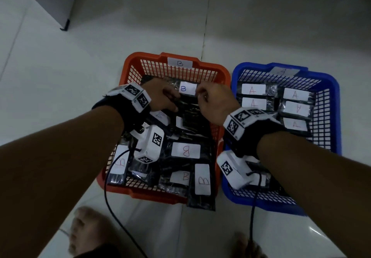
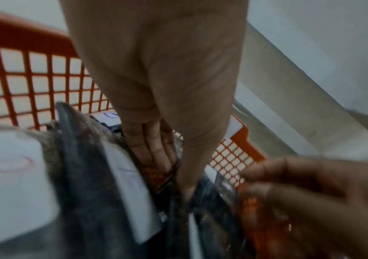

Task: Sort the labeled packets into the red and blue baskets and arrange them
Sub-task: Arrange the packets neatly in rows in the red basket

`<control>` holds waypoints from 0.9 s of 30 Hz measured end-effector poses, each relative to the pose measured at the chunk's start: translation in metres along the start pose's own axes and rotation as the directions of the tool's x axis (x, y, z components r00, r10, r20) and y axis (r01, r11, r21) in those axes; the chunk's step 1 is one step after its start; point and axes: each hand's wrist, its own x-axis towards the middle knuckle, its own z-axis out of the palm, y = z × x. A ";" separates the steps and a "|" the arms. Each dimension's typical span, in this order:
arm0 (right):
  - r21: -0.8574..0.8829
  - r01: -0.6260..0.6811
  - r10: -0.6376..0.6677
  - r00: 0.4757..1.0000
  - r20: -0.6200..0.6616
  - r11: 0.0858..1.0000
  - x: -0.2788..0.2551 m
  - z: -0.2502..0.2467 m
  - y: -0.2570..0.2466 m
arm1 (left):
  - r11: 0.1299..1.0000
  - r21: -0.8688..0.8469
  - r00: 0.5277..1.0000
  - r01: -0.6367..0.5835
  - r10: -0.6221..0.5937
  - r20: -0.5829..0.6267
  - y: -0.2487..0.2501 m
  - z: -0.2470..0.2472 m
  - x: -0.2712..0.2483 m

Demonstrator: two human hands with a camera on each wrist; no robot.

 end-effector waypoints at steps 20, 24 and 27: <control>-0.184 0.002 0.032 0.984 0.178 0.983 0.025 0.011 -0.007 | 0.913 -0.408 0.967 0.014 -0.116 -0.225 -0.020 -0.024 -0.033; -0.282 0.068 -0.006 0.976 0.216 0.957 0.026 0.016 -0.010 | 0.823 -0.568 0.886 0.017 -0.276 -0.373 -0.028 -0.029 -0.031; -0.393 0.112 0.001 0.961 0.277 0.913 0.029 0.018 -0.015 | 0.839 -0.543 0.874 0.014 -0.274 -0.401 -0.027 -0.024 -0.030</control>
